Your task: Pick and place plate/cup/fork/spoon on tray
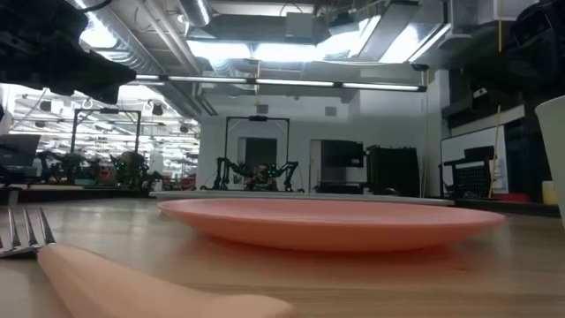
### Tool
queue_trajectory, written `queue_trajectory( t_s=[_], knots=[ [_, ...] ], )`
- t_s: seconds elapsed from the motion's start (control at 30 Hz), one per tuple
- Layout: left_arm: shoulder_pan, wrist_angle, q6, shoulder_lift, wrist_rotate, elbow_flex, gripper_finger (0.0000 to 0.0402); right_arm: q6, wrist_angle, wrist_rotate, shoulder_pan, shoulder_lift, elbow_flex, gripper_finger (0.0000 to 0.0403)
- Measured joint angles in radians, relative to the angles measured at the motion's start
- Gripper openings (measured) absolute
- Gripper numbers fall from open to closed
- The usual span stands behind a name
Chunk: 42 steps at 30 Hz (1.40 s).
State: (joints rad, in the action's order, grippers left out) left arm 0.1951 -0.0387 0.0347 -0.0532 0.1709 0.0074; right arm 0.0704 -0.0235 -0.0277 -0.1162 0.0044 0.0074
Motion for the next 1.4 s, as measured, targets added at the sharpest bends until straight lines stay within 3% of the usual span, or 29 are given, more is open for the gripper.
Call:
queue_trajectory(
  t_s=[0.27, 0.47, 0.67, 0.8, 0.87, 0.93, 1.03, 1.13, 1.2, 1.4],
  knots=[
    [0.0, -0.017, 0.039, 0.0, 0.008, 0.0, 0.0051, -0.014, -0.016, 0.0, 0.0, 0.001, 0.0, 0.0074],
    [0.0, -0.269, -0.051, 0.0, -0.042, 0.0, 0.0051, 0.115, -0.13, 0.0, 0.0, 0.0, 0.0, 0.0074],
    [0.0, -0.544, -0.037, 0.0, 0.009, 0.0, 0.0051, 0.16, -0.193, 0.001, 0.0, 0.0, 0.0, 0.0074],
    [0.0, -0.651, -0.034, 0.001, 0.139, 0.0, 0.0051, 0.167, -0.482, 0.11, 0.005, 0.001, 0.002, 0.0074],
    [0.0, -0.635, -0.057, 0.0, 0.176, 0.0, 0.0051, 0.094, -0.644, 0.17, 0.008, 0.0, 0.028, 0.0074],
    [0.0, -0.618, -0.084, -0.001, 0.211, 0.0, 0.0051, -0.002, -0.697, 0.183, 0.008, -0.001, 0.077, 0.0074],
    [0.0, -0.616, -0.119, -0.019, 0.277, 0.0, 0.0051, -0.074, -0.61, 0.144, 0.008, 0.012, 0.18, 0.0074],
    [0.0, -0.614, -0.153, -0.036, 0.324, 0.0, 0.0051, -0.027, -0.412, 0.022, 0.008, 0.093, 0.307, 0.0074],
    [0.0, -0.589, -0.165, -0.059, 0.326, 0.0, 0.0051, 0.029, -0.197, -0.057, 0.008, 0.187, 0.408, 0.0074],
    [0.0, -0.571, -0.19, -0.138, 0.344, 0.0, 0.0051, 0.211, 0.319, -0.051, 0.008, 0.527, 0.721, 0.0074]
  ],
)
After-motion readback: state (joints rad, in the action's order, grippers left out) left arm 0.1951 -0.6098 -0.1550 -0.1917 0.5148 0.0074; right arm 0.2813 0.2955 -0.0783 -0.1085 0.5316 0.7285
